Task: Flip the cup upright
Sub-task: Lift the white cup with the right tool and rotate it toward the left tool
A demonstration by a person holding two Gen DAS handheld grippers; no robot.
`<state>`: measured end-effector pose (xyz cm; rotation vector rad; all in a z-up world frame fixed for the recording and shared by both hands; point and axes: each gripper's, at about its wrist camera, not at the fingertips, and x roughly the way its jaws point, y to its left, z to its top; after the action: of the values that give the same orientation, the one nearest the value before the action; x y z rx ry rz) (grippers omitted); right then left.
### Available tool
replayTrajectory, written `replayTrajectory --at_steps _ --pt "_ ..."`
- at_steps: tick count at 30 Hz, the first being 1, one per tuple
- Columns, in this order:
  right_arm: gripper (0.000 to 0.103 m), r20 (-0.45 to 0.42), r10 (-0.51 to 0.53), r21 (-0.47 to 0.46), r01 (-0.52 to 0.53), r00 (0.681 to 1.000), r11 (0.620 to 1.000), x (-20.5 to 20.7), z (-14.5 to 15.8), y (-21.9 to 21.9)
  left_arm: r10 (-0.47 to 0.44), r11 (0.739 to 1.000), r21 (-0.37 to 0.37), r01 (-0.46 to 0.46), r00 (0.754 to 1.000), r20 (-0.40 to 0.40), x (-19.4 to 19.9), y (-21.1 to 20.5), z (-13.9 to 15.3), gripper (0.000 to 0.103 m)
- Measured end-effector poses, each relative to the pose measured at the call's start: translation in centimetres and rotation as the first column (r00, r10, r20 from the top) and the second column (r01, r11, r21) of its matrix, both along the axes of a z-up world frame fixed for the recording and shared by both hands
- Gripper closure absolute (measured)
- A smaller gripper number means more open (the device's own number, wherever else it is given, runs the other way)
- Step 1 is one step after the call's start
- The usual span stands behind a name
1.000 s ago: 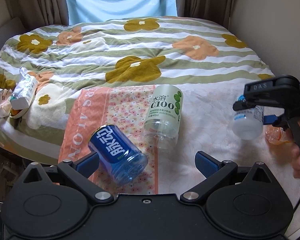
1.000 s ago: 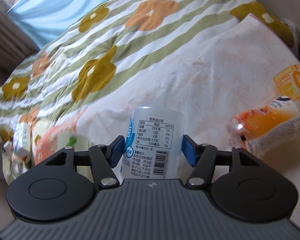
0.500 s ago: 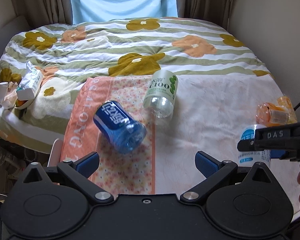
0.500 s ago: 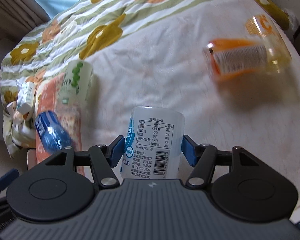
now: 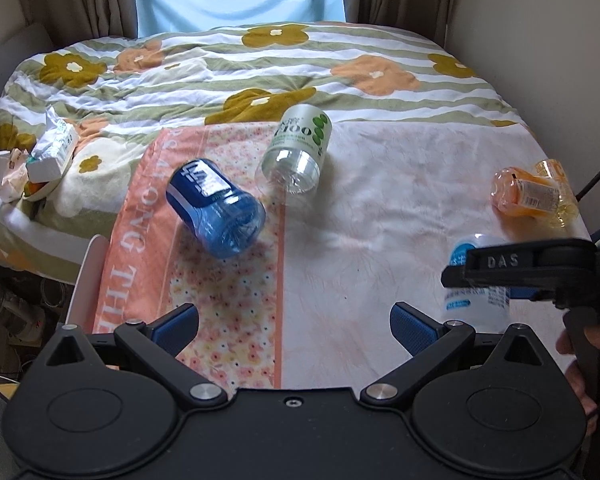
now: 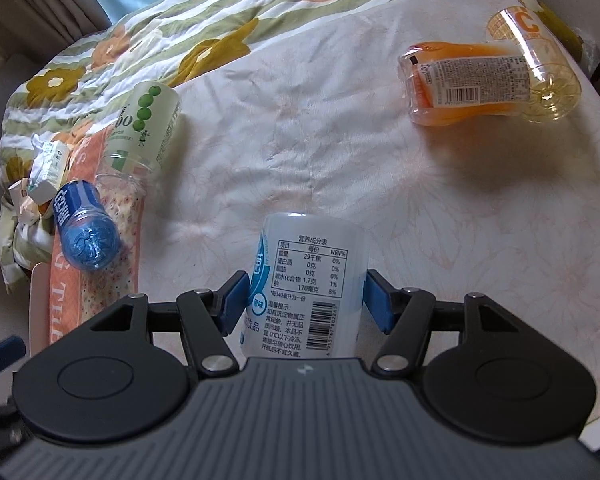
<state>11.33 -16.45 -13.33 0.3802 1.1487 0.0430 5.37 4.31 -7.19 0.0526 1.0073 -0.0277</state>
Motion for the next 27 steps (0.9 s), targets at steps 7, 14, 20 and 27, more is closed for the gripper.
replayTrajectory --at_steps 7,14,20,27 --pt "0.023 -0.003 0.002 -0.002 -0.002 1.000 1.000 0.5 -0.4 -0.2 0.008 1.000 -0.003 -0.008 1.000 -0.011 -0.2 -0.3 -0.5 0.000" --pt "0.006 0.000 -0.003 0.003 0.003 1.000 1.000 0.7 -0.2 -0.5 0.006 1.000 0.001 -0.006 1.000 -0.014 0.1 -0.7 -0.5 0.000" --pt "0.006 0.015 -0.023 0.036 0.023 1.000 0.999 0.2 1.8 -2.2 -0.009 1.000 -0.005 0.009 1.000 -0.014 0.5 -1.6 0.2 0.000" --pt "0.001 0.082 -0.068 0.026 0.066 0.994 0.998 -1.6 5.9 -6.4 -0.074 0.997 -0.023 0.074 0.997 -0.007 1.9 -4.4 1.8 0.000"
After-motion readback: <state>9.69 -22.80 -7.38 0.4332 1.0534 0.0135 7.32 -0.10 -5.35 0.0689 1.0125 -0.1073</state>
